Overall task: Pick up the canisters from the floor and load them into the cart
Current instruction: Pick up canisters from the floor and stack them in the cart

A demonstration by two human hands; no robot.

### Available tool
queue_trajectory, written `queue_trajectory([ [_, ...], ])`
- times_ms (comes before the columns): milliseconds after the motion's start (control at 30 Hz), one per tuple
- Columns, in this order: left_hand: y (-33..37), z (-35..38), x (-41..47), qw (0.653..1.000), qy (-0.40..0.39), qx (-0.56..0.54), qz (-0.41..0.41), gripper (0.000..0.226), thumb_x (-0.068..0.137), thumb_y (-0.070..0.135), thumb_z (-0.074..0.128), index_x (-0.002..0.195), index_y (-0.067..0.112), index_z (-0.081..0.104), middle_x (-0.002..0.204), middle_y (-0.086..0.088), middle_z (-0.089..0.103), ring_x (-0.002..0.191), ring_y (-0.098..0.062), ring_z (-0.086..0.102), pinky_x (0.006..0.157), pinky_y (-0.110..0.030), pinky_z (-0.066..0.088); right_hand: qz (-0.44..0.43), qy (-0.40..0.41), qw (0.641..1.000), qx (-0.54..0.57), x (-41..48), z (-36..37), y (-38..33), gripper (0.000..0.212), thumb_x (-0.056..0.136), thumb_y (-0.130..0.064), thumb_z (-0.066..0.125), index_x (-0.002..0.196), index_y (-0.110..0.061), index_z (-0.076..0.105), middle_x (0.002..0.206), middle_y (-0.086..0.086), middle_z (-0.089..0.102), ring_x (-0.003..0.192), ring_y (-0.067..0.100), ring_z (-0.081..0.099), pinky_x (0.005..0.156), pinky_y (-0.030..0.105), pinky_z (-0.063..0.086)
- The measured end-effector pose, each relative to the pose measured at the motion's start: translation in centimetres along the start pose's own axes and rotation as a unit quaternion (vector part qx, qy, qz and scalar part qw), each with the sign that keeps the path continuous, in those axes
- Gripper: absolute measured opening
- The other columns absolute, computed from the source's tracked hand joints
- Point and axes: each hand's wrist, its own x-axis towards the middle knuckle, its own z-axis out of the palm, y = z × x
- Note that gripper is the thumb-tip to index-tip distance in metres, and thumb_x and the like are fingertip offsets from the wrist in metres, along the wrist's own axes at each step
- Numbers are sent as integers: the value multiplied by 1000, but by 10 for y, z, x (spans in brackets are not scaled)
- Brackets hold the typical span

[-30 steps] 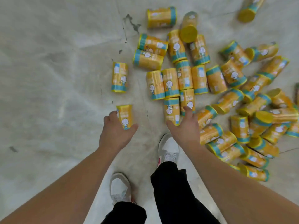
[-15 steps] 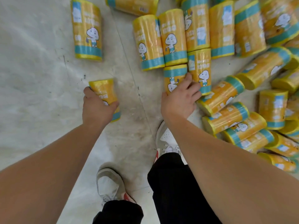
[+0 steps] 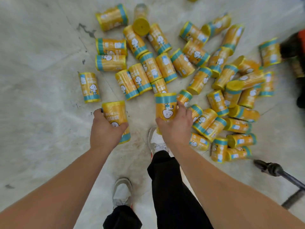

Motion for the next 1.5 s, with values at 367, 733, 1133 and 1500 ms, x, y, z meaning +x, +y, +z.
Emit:
queue_trajectory([
  [367, 216, -91, -246, 965, -102, -25, 239, 78, 64, 31, 86, 129, 29, 43, 94, 22, 56, 92, -15, 65, 84, -43, 55, -29, 177, 962, 204, -163, -292, -30, 88, 66, -50, 78, 142, -28, 41, 122, -8, 46, 115, 14, 52, 91, 39, 50],
  [733, 309, -6, -537, 884, -254, -64, 388, 70, 64, 28, 87, 120, 37, 46, 91, 20, 66, 70, 10, 64, 67, -24, 52, 2, 333, 904, 269, -298, -537, 125, 77, 64, -43, 82, 133, -36, 48, 111, -19, 50, 100, -2, 53, 86, 21, 47],
  [1133, 197, 202, -744, 835, -360, 160, 383, 65, 65, 35, 83, 116, 33, 42, 96, 20, 59, 94, -13, 63, 81, -33, 50, 218, 285, 913, 197, -403, -578, 418, 80, 61, -62, 69, 132, -34, 45, 114, -15, 50, 110, 12, 56, 90, 39, 51],
  [1500, 131, 259, -743, 770, -386, 395, 320, 63, 73, 35, 81, 107, 15, 31, 108, -5, 57, 97, -23, 58, 76, -32, 47, 369, 56, 926, 52, -425, -552, 486, 72, 82, -56, 63, 132, -12, 36, 130, 6, 44, 116, 27, 56, 77, 35, 44],
])
